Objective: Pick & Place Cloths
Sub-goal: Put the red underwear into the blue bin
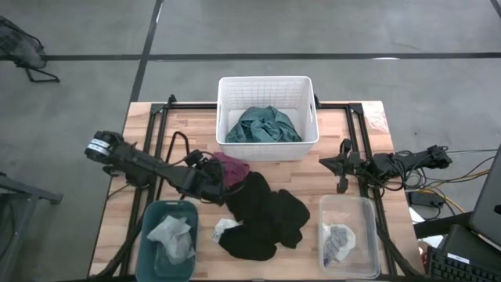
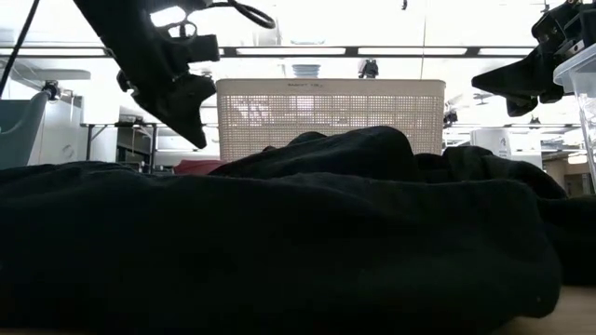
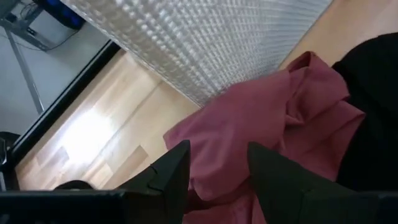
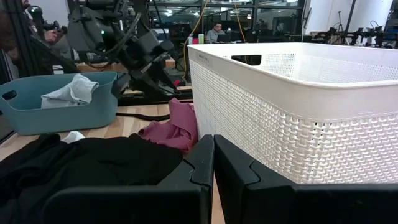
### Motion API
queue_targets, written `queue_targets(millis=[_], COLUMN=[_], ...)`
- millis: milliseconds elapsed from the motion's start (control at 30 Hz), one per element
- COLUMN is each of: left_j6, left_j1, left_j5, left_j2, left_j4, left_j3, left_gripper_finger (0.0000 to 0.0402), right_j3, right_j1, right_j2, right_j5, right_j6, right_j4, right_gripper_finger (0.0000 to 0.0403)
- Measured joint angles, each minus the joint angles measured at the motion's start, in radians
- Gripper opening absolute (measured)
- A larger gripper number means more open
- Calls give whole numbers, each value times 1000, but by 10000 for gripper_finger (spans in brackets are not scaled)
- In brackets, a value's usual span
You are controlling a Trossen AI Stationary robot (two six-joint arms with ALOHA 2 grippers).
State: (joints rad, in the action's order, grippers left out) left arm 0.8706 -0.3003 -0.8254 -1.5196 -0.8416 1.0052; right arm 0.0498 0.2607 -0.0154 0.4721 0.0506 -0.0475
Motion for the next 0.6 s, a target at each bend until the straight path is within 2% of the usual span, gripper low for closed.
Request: queue_targets(millis=[267, 600], left_j6=[-55, -136], left_j1=[57, 60], left_j5=[95, 107], left_j2=[0, 0], left_j4=[42, 134], left_j3=[-57, -112], left_gripper_finger=[180, 190], right_j3=[0, 0], right_j1=[0, 0], right_j2=[0, 0], right_j5=[0, 0], right_j6=[-1, 0], right_j4=[0, 0], right_gripper_finger=[9, 9])
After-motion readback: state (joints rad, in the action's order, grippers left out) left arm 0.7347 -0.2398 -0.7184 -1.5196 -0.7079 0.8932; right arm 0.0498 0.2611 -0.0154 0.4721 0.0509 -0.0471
